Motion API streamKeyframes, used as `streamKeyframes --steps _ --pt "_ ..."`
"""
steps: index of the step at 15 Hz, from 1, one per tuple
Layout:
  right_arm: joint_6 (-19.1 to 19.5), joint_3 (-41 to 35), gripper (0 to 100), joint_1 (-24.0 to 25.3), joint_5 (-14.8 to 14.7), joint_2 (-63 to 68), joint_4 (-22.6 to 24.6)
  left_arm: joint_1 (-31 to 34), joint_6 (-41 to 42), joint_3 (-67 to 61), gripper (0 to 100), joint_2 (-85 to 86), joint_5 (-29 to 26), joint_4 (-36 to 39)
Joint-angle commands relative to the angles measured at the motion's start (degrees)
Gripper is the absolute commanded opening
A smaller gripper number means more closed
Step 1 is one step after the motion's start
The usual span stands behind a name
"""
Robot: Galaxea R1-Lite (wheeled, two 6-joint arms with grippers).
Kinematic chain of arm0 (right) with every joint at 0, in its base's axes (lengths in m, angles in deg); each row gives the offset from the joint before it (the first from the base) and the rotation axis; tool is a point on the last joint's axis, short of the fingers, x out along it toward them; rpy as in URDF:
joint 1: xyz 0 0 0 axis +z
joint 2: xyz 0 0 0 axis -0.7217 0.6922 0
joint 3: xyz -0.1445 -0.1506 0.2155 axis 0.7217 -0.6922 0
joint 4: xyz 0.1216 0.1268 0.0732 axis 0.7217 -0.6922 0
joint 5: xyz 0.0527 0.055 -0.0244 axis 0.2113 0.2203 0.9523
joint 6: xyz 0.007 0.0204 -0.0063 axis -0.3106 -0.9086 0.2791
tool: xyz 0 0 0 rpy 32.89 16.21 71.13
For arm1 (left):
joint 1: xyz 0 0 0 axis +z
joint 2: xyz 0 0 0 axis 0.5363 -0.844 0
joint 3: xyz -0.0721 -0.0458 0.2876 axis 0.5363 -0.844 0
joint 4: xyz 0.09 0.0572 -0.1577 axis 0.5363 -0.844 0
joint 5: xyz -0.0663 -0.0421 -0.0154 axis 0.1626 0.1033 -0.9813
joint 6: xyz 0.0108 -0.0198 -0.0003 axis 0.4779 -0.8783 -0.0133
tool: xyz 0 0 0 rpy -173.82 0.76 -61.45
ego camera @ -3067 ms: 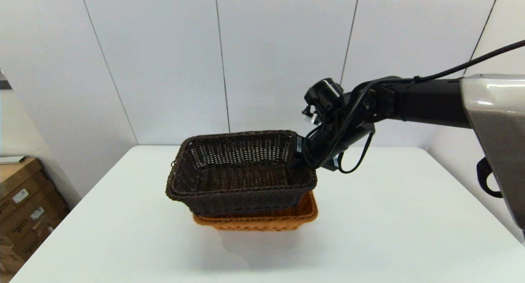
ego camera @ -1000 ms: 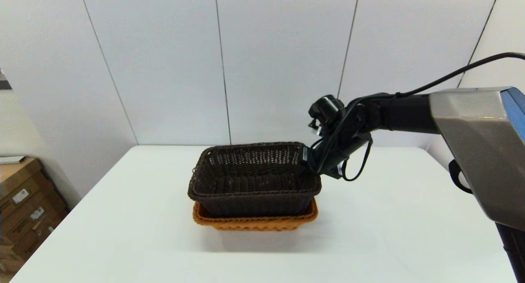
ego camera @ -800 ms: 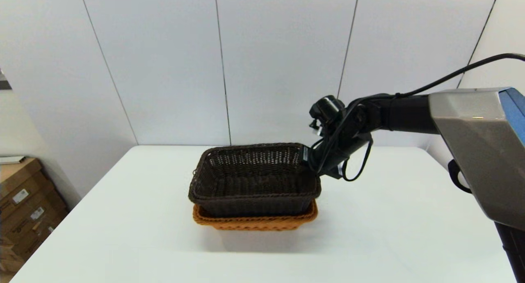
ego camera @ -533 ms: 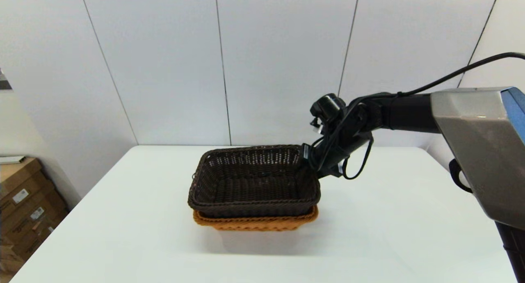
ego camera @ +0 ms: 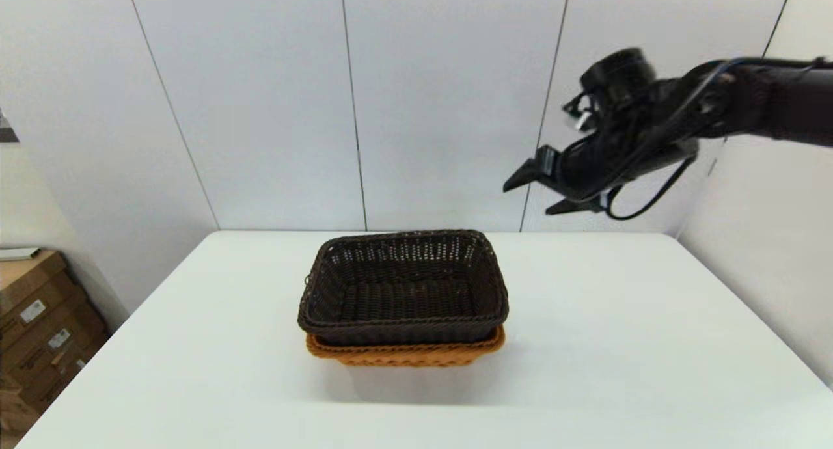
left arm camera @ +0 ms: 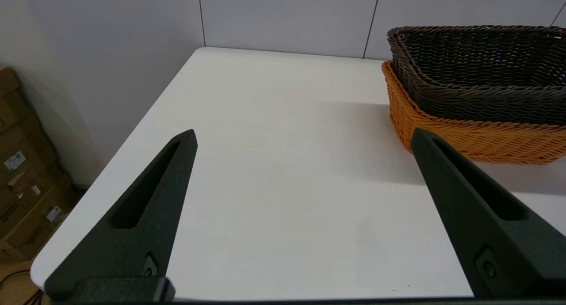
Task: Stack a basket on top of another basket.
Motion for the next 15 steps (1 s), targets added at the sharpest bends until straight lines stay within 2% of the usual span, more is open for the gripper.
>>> streamKeyframes --steps 1,2,3,5,8,10,15 --pt "18.0 -5.5 100 -11.8 -4.5 -25.8 -6.2 0.0 0.0 0.0 100 -0.1 0.0 0.0" --pt "23.2 -10.4 100 -14.3 -7.8 -31.1 -6.1 0.0 0.0 0.0 100 -0.1 0.0 0.0" --pt "27.0 -15.5 100 -16.1 -9.8 -36.4 -5.7 0.0 0.0 0.0 100 -0.1 0.0 0.0" --pt "32.2 -24.8 100 -19.8 -9.9 -47.9 -5.6 0.0 0.0 0.0 100 -0.1 0.0 0.0" --pt "32.2 -36.4 100 -20.9 -10.6 -66.9 -6.1 0.0 0.0 0.0 100 -0.1 0.0 0.0" --pt "31.2 -43.4 100 -21.1 -13.1 -76.0 -5.8 0.0 0.0 0.0 100 -0.1 0.0 0.0" --pt "31.8 -61.1 100 -20.0 -13.2 -99.4 -5.9 0.0 0.0 0.0 100 -0.1 0.0 0.0"
